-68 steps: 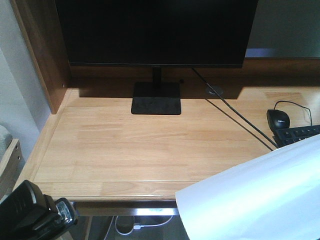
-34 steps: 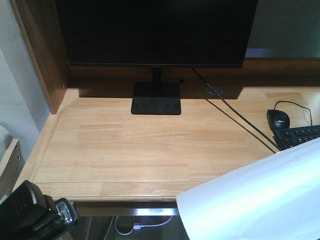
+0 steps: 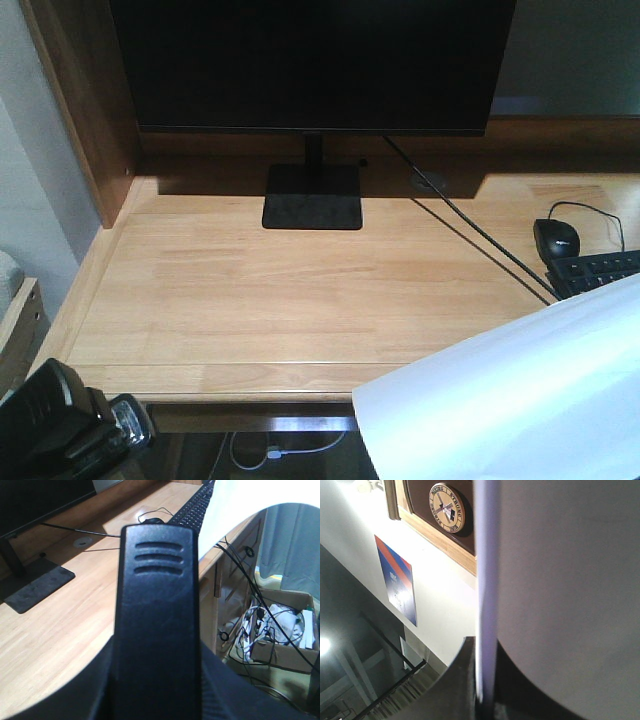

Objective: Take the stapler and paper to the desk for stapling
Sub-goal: 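Lower the black stapler onto the desk with the left gripper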

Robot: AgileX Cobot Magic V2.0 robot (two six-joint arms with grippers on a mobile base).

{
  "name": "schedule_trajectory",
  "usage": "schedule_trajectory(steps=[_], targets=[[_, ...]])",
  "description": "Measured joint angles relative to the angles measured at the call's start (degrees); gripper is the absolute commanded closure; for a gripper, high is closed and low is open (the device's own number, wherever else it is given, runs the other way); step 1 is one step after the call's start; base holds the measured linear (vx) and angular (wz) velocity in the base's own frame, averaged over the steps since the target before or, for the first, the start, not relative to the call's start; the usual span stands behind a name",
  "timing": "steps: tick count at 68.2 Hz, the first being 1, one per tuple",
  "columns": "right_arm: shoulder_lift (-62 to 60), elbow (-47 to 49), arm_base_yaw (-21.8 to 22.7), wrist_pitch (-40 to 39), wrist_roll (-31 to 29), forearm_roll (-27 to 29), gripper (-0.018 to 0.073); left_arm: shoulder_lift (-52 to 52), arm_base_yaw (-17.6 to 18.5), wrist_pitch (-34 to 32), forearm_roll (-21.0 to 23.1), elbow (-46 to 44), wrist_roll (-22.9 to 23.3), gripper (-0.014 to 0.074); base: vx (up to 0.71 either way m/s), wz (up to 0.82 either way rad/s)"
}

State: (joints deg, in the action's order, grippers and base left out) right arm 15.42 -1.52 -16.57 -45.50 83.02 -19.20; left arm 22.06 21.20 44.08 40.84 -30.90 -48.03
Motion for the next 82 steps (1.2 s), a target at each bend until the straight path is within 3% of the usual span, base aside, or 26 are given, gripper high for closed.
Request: schedule_trajectory(steps=[19,33,47,56,72,82], targets=[[0.0,0.0,0.0,0.0,0.0,0.0,0.0562,0.0,0.0,-2.1,0.1,0.0,0.5,0.0603,0.0,0.0],[0.0,0.0,0.0,0.0,0.0,0.0,0.0562,2.2,0.0,-9.0,0.2,-0.9,3.8,0.0603,0.0,0.0],[0.0,0.0,0.0,0.0,0.0,0.0,0.0562,15.8,0.0,-11.5,0.1,-10.1,6.0,0.0603,0.0,0.0],[0.0,0.0,0.0,0.0,0.0,0.0,0.0562,27.5,0.0,-8.9,-0.9,-18.0,5.9,0.0603,0.0,0.0],[0.0,0.0,0.0,0.0,0.0,0.0,0.0562,47.4,-0.2,5.8,-2.1,-31.6,-3.7,0.0603,0.0,0.0],[0.0,0.0,0.0,0.0,0.0,0.0,0.0562,56.0,-0.3,6.3,-2.4,-36.5,-10.9,0.0603,0.0,0.0]])
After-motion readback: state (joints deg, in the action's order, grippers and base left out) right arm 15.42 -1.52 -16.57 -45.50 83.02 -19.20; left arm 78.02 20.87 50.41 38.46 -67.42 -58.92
